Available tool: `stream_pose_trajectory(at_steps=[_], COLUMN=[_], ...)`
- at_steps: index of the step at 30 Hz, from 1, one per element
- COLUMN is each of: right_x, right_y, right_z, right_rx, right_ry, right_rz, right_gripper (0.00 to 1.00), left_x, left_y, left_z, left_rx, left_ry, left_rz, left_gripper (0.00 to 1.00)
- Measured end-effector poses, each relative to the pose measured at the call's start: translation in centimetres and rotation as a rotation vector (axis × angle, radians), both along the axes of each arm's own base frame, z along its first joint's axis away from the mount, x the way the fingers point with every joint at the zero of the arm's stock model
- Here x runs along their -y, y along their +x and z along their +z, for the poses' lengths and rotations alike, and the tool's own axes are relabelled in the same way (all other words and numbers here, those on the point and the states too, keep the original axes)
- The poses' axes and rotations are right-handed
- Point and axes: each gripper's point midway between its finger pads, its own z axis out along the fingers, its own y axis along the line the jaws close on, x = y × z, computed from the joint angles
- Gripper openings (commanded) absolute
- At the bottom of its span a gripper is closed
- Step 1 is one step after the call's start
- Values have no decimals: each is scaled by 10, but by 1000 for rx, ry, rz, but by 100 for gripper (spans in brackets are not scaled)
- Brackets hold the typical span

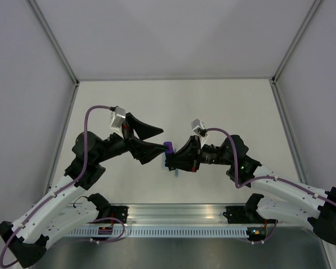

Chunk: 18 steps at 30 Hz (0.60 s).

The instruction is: Insert the pens into the pen caps

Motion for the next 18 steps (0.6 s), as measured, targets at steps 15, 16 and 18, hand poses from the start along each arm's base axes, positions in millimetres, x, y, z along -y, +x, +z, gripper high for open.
stream_pose_trajectory(at_steps=[15,16,18], right_x=[-3,-3,-4], right_y=[-1,2,4], right_z=[-3,-7,-16], right_rx=[-31,-44,-52], right_ry=[-2,-18,-48], right_rz=[20,5,-6], right_gripper=[0,0,0], left_x=[22,24,25], left_y=[2,-1,-5], left_z=[-40,-43,-49], left_rx=[-75,-77,-80], left_ry=[31,31,29], left_rz=[-115,-135,-162], left_gripper=[18,2,2])
